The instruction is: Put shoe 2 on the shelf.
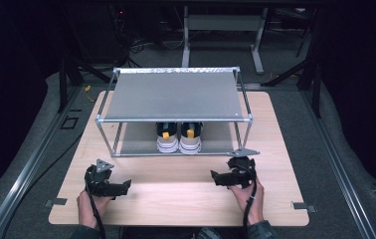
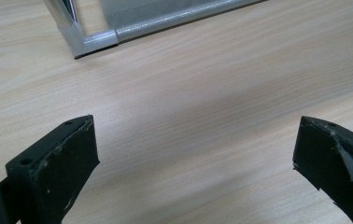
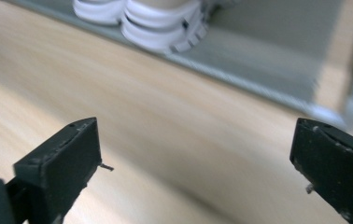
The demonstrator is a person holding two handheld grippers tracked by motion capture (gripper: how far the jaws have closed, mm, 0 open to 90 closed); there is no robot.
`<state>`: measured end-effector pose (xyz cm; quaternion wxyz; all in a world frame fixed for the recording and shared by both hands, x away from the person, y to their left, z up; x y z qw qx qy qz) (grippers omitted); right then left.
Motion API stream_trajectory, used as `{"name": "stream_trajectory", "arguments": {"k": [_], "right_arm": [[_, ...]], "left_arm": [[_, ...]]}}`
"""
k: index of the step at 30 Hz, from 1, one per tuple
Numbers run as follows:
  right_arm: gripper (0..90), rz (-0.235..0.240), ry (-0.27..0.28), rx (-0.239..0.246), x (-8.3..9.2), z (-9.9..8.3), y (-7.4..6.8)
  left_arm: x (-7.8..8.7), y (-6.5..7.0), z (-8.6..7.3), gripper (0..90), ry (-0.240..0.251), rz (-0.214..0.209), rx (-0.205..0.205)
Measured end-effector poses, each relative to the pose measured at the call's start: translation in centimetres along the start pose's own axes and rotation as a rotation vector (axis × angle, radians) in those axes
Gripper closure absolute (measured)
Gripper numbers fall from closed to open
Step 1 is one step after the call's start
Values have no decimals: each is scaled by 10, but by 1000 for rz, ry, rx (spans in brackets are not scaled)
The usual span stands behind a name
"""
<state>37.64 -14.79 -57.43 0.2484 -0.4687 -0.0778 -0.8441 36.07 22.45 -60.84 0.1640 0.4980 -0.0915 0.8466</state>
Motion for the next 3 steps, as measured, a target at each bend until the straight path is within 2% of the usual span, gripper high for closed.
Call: {"name": "stream_trajectory", "arguments": {"k": [1, 2, 3], "right_arm": [[0, -65, -25, -19, 4, -10, 9], [0, 48, 3, -6, 6, -15, 7], [0, -60, -33, -32, 10, -26, 18]], "left_arm": [[-1, 0, 0, 0, 0, 0, 4], [-2, -1, -1, 0, 1, 1, 5], [-3, -1, -1, 0, 0, -1, 11]]}}
Point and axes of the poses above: each handheld gripper's, and its own axes: x roughly backward along the jaws, z roughly out of its top, y roughly to its right, the point moved 9 cm from there along -x, roughly forward along the jaws, and after that the axes turned 13 degrees about -y, right-handed, at the moved point
